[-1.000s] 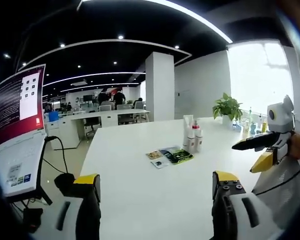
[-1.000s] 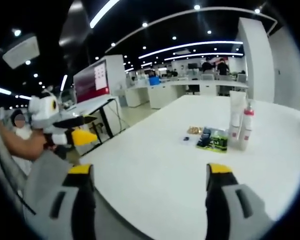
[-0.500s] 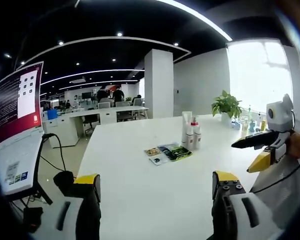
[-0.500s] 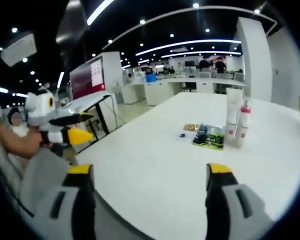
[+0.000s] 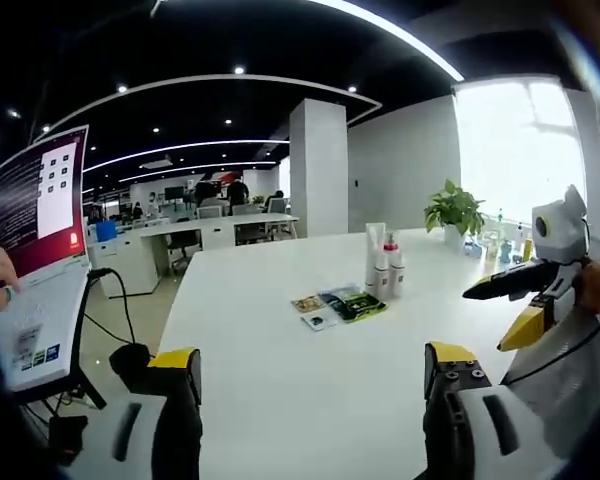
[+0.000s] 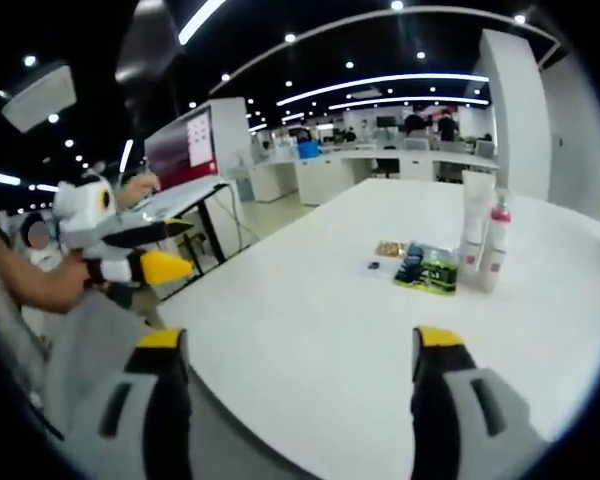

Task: Arrange the skincare products in the storage area until every visible bottle or jar stands upright without overlapping.

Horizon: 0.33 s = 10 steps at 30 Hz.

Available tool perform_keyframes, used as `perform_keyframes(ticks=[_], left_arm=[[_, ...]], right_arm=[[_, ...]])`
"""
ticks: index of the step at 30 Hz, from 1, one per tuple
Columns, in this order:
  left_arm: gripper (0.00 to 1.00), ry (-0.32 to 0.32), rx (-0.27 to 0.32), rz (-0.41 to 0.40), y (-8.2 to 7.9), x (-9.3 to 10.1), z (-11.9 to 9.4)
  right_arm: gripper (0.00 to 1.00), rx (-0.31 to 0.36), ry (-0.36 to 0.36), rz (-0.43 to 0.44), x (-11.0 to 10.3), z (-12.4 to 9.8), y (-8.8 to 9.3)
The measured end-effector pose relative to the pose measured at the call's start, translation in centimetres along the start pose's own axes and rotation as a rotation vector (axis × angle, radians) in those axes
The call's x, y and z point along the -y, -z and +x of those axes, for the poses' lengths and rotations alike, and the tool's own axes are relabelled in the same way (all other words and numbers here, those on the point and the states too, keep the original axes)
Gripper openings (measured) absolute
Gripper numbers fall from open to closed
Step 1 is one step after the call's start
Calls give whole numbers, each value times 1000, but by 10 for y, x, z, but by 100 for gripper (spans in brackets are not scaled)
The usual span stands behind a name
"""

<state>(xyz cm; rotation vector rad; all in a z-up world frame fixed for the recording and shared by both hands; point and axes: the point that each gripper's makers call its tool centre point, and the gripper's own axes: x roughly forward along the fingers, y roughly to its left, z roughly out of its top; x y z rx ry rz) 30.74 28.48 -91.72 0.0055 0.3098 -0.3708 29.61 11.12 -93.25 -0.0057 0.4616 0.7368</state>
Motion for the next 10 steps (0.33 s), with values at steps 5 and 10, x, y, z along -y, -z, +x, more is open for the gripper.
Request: perform_keyframes(ticks=[5, 10], left_arm=[[95, 5, -6, 5, 1, 1, 0], [95, 6, -2, 6, 0, 2, 0]], right_arm=[[90, 0, -2, 1, -1, 0, 0], [89, -3, 2, -3, 0, 0, 1]])
